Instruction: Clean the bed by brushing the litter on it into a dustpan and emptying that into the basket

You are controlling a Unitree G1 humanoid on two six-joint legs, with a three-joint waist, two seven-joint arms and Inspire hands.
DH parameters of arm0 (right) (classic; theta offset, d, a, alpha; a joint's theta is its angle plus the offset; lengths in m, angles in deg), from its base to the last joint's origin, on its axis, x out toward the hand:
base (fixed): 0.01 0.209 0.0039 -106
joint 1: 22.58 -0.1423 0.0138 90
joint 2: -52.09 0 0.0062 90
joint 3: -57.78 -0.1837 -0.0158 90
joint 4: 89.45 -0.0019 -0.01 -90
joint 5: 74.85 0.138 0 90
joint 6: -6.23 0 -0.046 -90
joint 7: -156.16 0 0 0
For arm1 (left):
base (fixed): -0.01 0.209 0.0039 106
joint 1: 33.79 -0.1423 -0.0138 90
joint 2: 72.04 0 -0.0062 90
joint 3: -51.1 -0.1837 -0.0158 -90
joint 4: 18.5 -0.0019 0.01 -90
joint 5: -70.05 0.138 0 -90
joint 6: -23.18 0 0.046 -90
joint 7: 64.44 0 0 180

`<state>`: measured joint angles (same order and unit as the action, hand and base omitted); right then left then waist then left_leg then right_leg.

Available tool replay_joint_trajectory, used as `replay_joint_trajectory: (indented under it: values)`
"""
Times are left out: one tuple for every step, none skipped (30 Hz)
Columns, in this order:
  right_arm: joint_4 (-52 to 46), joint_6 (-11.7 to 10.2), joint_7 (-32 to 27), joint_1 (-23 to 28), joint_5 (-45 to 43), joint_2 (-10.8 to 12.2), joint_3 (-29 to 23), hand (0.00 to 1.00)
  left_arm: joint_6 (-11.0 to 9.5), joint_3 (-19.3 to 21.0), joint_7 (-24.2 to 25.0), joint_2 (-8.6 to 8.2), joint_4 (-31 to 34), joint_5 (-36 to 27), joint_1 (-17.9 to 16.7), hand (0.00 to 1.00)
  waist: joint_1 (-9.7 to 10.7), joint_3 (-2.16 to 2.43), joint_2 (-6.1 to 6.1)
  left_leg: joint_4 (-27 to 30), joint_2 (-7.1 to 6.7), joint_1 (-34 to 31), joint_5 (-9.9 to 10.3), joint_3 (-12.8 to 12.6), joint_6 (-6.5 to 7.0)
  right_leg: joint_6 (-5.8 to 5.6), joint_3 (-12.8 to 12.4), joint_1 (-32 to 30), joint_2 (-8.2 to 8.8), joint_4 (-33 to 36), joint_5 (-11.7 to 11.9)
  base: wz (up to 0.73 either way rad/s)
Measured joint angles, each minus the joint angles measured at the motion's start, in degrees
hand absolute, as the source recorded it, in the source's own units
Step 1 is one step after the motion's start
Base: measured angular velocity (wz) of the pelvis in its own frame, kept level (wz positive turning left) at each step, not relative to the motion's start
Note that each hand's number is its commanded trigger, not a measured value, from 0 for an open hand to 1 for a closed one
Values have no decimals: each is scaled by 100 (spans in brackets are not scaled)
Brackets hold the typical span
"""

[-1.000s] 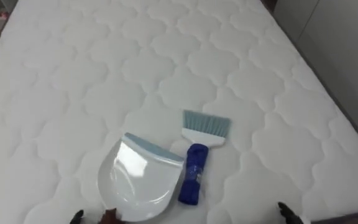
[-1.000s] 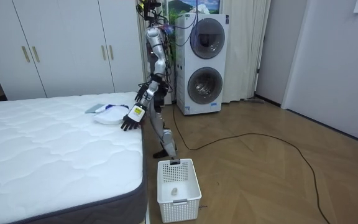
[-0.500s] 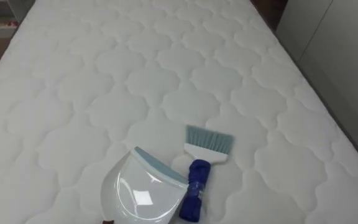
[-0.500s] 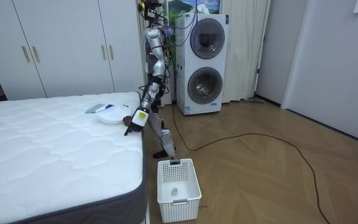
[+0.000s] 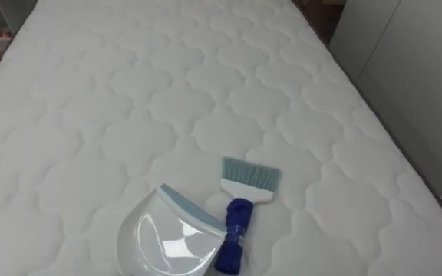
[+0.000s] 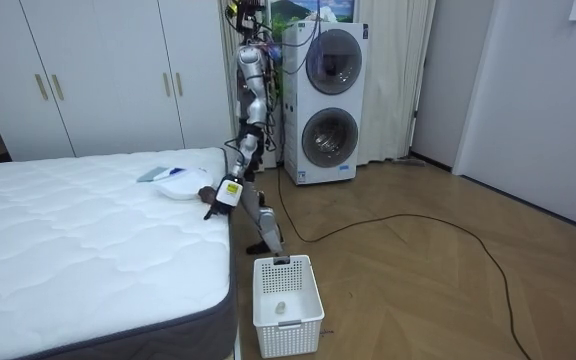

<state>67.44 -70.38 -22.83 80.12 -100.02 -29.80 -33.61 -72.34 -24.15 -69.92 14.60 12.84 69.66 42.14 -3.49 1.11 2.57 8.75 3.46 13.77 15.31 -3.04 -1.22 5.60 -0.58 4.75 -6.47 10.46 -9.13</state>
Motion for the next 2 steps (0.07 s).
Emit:
replay_joint_trajectory:
  values:
    - [-8,26,16,-22,0,0,0,0,0,18,0,5,-14,1,0,0,-3,0,-1,2,0,-1,0,8,0,0,-2,-1,0,3,0,-4]
    - [-12,56,58,-19,0,0,-1,0,0,31,0,29,-58,9,0,0,-2,2,-3,5,0,-1,0,17,0,0,1,-4,0,3,0,0]
